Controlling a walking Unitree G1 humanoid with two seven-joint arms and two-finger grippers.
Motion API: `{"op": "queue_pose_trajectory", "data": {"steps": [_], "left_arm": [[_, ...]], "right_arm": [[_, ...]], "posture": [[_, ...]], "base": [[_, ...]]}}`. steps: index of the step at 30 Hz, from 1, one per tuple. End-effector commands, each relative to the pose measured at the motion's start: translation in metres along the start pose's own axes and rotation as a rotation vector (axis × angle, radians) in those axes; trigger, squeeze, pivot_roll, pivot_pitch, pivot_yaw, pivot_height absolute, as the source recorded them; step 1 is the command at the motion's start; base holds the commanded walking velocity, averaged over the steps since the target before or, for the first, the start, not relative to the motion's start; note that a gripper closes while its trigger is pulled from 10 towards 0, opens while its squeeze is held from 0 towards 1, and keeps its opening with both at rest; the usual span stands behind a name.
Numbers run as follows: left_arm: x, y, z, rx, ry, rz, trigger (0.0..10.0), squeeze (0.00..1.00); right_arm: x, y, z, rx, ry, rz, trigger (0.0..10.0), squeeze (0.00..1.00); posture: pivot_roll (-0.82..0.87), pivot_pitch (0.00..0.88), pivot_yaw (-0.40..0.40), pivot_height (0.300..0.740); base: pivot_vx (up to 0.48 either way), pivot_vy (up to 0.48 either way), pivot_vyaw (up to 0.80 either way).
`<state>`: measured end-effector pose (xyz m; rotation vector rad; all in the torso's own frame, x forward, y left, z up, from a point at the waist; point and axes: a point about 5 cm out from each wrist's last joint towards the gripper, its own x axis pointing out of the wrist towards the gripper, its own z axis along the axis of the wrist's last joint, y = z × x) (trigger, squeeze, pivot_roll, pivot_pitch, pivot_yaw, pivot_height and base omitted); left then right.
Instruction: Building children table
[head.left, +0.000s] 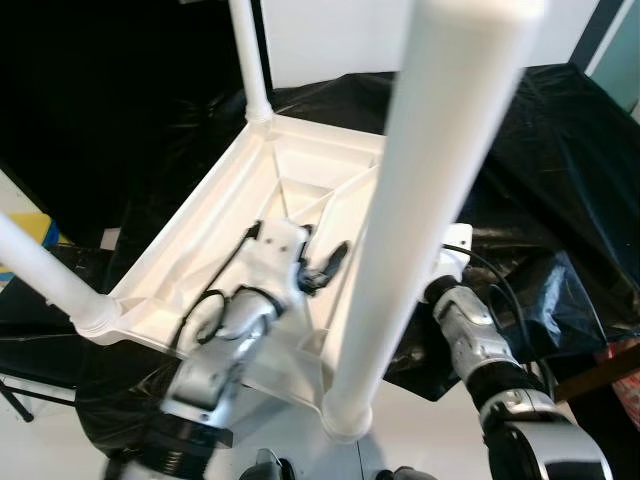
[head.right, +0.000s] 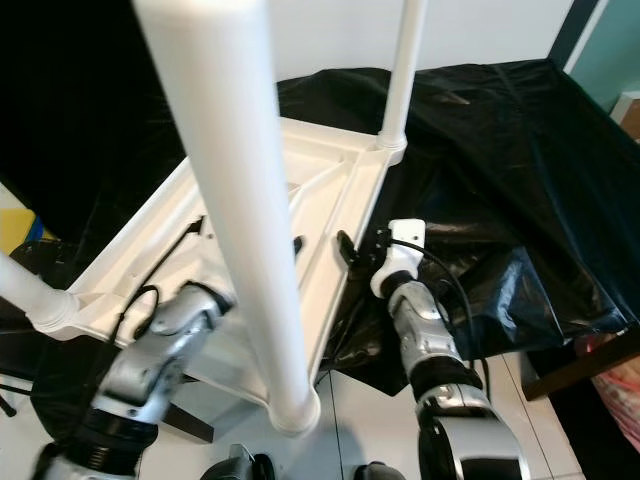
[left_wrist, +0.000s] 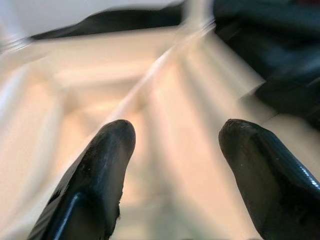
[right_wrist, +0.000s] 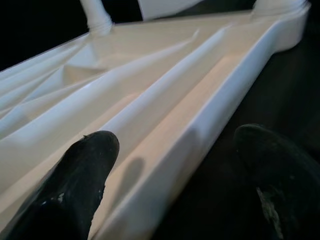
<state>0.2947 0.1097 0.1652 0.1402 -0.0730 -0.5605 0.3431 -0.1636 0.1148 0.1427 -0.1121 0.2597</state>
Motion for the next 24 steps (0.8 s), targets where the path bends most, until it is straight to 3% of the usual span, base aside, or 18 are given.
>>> {"op": "queue_pose_trajectory", "data": {"steps": [1, 3, 4, 9, 11, 12, 16, 24], "left_arm": [[-0.003, -0.003, -0.002, 0.034, 0.009, -0.164, 10.0, 0.0], [-0.006, 0.006, -0.004, 0.064, 0.029, -0.168, 10.0, 0.0], [-0.012, 0.019, -0.008, 0.154, 0.072, -0.176, 10.0, 0.0], [-0.015, 0.031, -0.011, 0.229, 0.104, -0.177, 10.0, 0.0], [-0.015, 0.042, -0.013, 0.319, 0.137, -0.187, 10.0, 0.0], [-0.015, 0.042, -0.013, 0.319, 0.137, -0.187, 10.0, 0.0], [-0.01, 0.05, -0.018, 0.455, 0.186, -0.238, 10.0, 0.0], [-0.001, 0.054, -0.026, 0.538, 0.23, -0.293, 10.0, 0.0]], "right_arm": [[-0.006, -0.007, 0.003, -0.004, -0.013, -0.006, 10.0, 0.0], [-0.008, -0.009, 0.008, -0.018, -0.024, 0.004, 10.0, 0.0], [-0.011, -0.01, 0.015, -0.029, -0.042, 0.039, 10.0, 0.0], [-0.013, -0.007, 0.02, -0.031, -0.057, 0.078, 10.0, 0.0], [-0.012, -0.001, 0.026, -0.016, -0.072, 0.129, 10.0, 0.0], [-0.012, -0.001, 0.026, -0.016, -0.072, 0.129, 10.0, 0.0], [-0.012, 0.004, 0.041, -0.017, -0.085, 0.203, 10.0, 0.0], [-0.015, 0.003, 0.052, -0.011, -0.087, 0.231, 10.0, 0.0]], "posture": [[0.0, 0.087, 0.029, 0.74], [0.0, 0.085, 0.029, 0.74], [-0.01, 0.081, 0.027, 0.74], [-0.01, 0.082, 0.027, 0.74], [-0.01, 0.08, 0.025, 0.74], [-0.01, 0.08, 0.025, 0.74], [-0.01, 0.078, 0.023, 0.74], [-0.01, 0.078, 0.021, 0.74]], "base": [[0.0, 0.0, 0.0], [0.0, 0.0, 0.0], [0.0, 0.0, 0.0], [0.0, 0.0, 0.0], [0.0, 0.0, 0.0], [0.0, 0.0, 0.0], [0.0, 0.0, 0.0], [0.0, 0.0, 0.0]]}}
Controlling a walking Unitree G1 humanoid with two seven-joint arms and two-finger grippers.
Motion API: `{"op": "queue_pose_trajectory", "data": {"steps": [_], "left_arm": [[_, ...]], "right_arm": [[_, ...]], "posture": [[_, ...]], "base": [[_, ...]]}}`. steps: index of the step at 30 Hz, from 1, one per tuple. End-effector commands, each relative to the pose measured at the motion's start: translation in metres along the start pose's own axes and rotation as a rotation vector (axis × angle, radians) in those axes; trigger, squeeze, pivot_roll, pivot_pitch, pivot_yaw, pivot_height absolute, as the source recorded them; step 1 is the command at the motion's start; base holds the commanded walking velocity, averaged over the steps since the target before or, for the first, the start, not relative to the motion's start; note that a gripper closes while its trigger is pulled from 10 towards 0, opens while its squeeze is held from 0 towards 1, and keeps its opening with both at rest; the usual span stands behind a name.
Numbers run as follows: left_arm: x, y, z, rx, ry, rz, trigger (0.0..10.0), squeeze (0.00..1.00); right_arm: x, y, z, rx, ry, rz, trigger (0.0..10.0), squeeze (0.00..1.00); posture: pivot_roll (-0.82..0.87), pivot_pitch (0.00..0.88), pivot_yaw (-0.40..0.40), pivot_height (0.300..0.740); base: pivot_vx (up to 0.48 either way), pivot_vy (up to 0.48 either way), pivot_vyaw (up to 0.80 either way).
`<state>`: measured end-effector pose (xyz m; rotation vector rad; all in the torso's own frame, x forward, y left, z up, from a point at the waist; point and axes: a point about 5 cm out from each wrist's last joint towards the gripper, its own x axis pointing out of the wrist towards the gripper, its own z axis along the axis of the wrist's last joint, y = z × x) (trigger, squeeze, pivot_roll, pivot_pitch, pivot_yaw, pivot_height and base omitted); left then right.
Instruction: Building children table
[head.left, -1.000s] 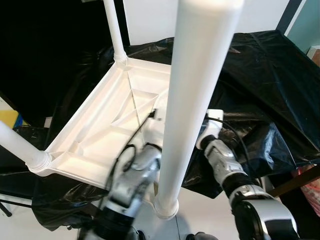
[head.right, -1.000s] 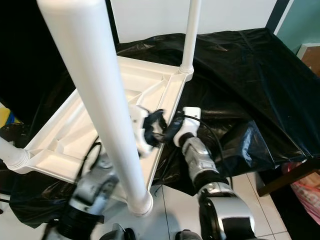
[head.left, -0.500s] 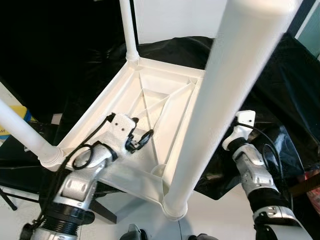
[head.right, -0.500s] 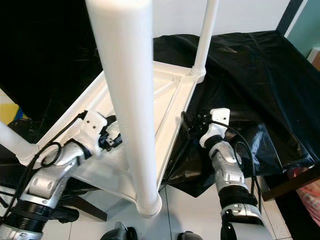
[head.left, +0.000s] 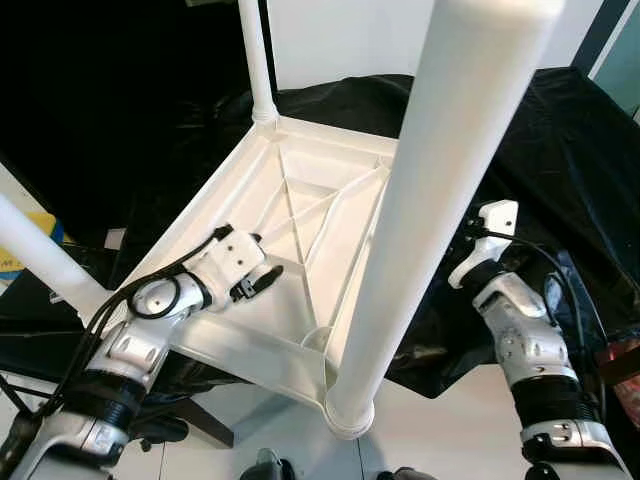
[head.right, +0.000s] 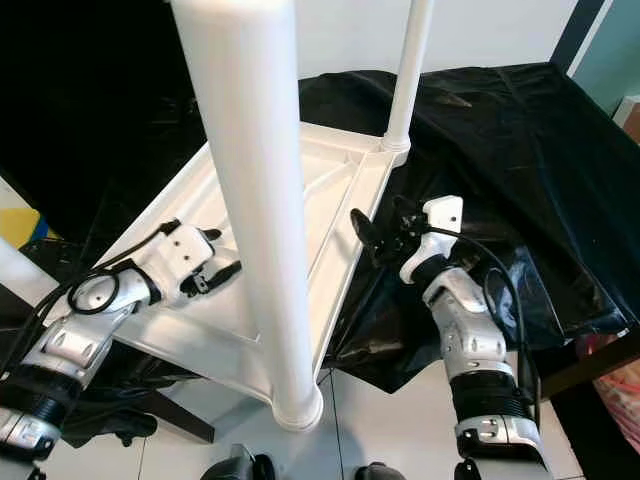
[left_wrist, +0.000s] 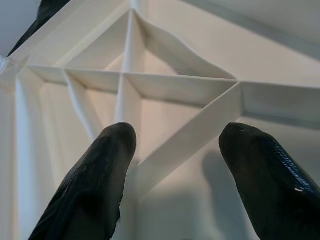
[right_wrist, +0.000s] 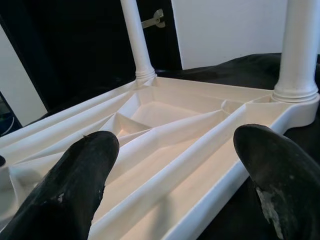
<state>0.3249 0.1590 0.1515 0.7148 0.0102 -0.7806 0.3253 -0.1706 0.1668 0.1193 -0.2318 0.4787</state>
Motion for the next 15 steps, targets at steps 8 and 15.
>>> {"op": "queue_pose_trajectory", "data": {"steps": [8, 15], "left_arm": [[0.013, 0.008, -0.004, 0.08, 0.024, -0.102, 10.0, 0.0], [0.02, 0.019, -0.004, 0.038, 0.015, -0.199, 10.0, 0.0]], "right_arm": [[-0.007, 0.002, 0.007, 0.023, 0.013, 0.009, 10.0, 0.0], [-0.019, 0.004, 0.014, 0.024, 0.036, -0.006, 10.0, 0.0]], "posture": [[-0.03, 0.122, 0.033, 0.74], [-0.05, 0.21, 0.048, 0.74]], "base": [[0.0, 0.0, 0.0], [0.0, 0.0, 0.0]]}}
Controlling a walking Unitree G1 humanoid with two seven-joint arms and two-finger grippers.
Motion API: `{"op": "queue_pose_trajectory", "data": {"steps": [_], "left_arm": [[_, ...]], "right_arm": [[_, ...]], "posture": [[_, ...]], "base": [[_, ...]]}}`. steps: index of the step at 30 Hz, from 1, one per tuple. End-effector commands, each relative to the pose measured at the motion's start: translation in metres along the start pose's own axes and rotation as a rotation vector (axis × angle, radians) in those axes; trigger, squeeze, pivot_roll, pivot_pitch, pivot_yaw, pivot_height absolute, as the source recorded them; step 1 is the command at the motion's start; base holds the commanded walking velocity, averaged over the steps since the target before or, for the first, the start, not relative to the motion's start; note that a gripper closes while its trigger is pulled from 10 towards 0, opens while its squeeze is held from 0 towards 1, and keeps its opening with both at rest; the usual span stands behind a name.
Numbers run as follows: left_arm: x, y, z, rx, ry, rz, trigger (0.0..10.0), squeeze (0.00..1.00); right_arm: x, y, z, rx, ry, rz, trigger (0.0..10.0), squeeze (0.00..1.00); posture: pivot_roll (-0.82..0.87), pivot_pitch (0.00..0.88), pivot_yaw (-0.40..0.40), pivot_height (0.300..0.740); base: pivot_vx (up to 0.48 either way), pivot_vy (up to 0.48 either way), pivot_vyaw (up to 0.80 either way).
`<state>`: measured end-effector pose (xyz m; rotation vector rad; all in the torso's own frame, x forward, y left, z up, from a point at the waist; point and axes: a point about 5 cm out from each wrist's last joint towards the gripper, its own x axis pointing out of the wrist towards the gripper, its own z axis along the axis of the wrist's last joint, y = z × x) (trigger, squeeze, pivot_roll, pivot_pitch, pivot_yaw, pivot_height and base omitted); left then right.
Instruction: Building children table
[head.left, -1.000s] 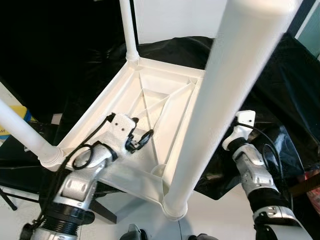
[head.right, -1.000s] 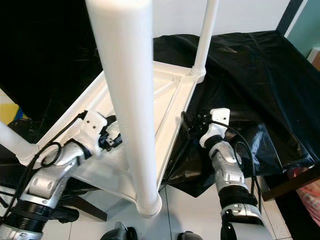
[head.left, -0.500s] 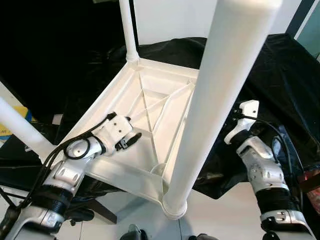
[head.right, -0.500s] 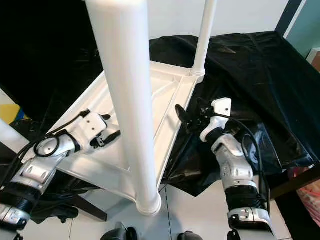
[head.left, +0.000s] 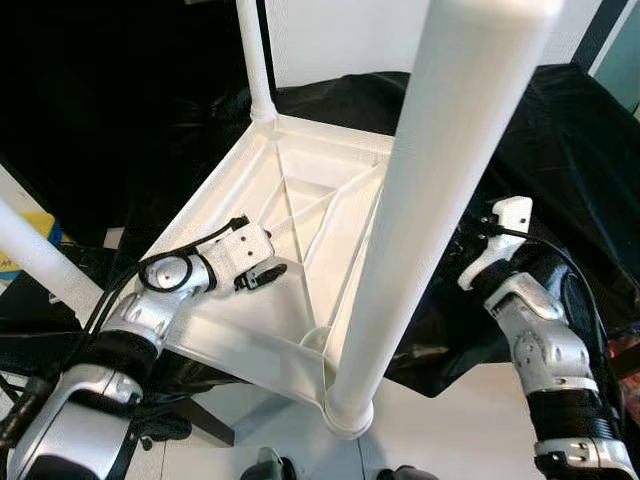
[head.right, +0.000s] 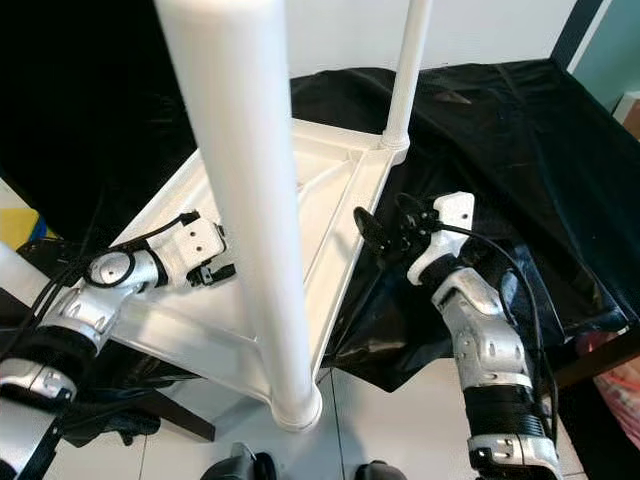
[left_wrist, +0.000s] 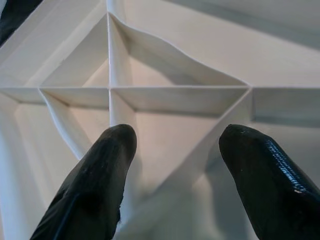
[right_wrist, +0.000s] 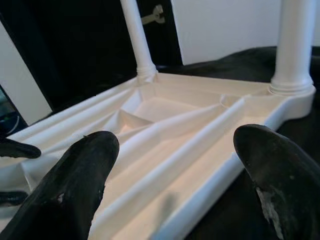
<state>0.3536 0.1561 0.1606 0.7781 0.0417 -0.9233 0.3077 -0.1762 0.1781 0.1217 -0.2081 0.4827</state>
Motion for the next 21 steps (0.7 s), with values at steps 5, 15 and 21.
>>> {"op": "queue_pose_trajectory", "data": {"steps": [5, 15, 21], "left_arm": [[-0.003, 0.0, -0.01, -0.032, 0.037, -0.108, 10.0, 0.0], [-0.005, 0.015, -0.018, -0.117, 0.102, -0.177, 10.0, 0.0], [-0.004, 0.019, -0.019, -0.135, 0.144, -0.191, 10.0, 0.0]], "right_arm": [[-0.01, 0.0, -0.002, 0.01, 0.033, -0.013, 10.0, 0.0], [-0.019, 0.003, -0.001, 0.02, 0.067, -0.029, 10.0, 0.0], [-0.02, 0.005, -0.003, 0.022, 0.076, -0.034, 10.0, 0.0]], "posture": [[-0.06, 0.243, 0.052, 0.74], [-0.07, 0.276, 0.063, 0.74], [-0.07, 0.28, 0.069, 0.74]], "base": [[0.0, 0.0, 0.0], [0.0, 0.0, 0.0], [0.0, 0.0, 0.0]]}}
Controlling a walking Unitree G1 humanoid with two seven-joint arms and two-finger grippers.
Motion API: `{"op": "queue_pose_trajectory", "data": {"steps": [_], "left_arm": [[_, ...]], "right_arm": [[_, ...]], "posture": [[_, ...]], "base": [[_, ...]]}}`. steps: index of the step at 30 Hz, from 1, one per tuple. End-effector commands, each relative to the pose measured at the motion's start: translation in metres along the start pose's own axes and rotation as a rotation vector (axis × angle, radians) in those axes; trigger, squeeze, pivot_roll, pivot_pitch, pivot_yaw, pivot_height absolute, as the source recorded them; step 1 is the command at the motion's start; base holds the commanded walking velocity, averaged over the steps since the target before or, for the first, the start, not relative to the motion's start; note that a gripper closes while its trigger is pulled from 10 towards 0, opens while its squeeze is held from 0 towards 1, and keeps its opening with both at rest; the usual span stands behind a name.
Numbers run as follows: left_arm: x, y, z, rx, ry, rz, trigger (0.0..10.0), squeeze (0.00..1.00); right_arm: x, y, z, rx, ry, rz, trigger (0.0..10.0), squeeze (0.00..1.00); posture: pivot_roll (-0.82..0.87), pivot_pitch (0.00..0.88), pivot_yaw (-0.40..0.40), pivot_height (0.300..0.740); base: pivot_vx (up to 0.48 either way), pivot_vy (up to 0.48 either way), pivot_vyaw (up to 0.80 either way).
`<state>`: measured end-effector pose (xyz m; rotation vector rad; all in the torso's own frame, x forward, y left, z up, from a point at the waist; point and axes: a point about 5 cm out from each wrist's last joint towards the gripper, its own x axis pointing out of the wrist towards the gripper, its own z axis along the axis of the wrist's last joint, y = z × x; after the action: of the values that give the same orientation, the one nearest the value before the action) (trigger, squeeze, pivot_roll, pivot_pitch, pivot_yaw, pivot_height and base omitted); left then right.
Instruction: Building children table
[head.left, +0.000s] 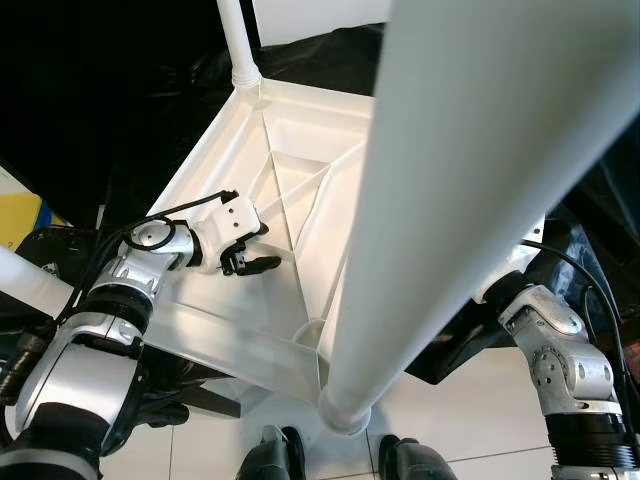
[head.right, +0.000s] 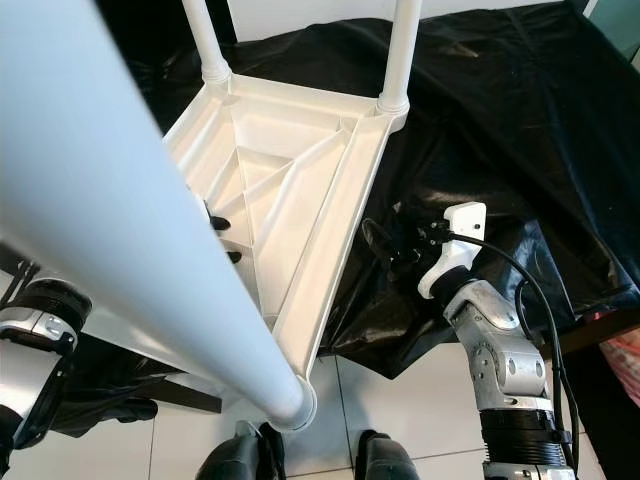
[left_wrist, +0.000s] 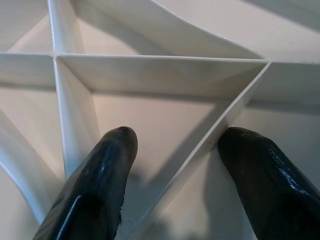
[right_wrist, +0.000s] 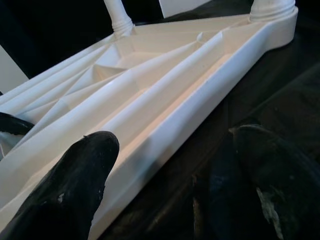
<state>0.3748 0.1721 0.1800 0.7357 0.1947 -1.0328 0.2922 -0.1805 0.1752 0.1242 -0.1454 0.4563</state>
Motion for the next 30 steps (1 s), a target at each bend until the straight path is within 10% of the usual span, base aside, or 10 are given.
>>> {"op": "queue_pose_trajectory", "data": {"steps": [1, 3, 6, 9, 30], "left_arm": [[0.004, -0.01, -0.018, -0.059, 0.091, -0.051, 10.0, 0.0], [0.003, -0.009, -0.018, -0.061, 0.104, -0.063, 10.0, 0.0], [0.002, -0.009, -0.019, -0.091, 0.132, -0.109, 1.5, 0.0], [0.001, -0.008, -0.021, -0.114, 0.147, -0.121, 0.0, 0.0], [-0.005, 0.011, -0.017, -0.292, 0.032, 0.112, 0.0, 0.0]], "right_arm": [[-0.003, 0.001, -0.004, 0.008, 0.019, -0.005, 10.0, 0.0], [-0.003, 0.001, -0.004, 0.008, 0.02, -0.008, 10.0, 0.0], [-0.003, 0.002, -0.003, 0.009, 0.019, -0.015, 10.0, 0.0], [-0.004, 0.002, -0.002, 0.011, 0.02, -0.017, 10.0, 0.0], [-0.001, -0.007, 0.003, 0.003, -0.022, -0.116, 10.0, 0.0]], "posture": [[-0.07, 0.28, 0.069, 0.74], [-0.06, 0.279, 0.073, 0.74], [-0.07, 0.278, 0.079, 0.74], [-0.06, 0.278, 0.082, 0.74], [-0.06, 0.263, 0.091, 0.74]], "base": [[0.0, 0.0, 0.0], [0.0, 0.0, 0.0], [0.0, 0.0, 0.0], [0.0, 0.0, 0.0], [0.0, 0.0, 0.0]]}}
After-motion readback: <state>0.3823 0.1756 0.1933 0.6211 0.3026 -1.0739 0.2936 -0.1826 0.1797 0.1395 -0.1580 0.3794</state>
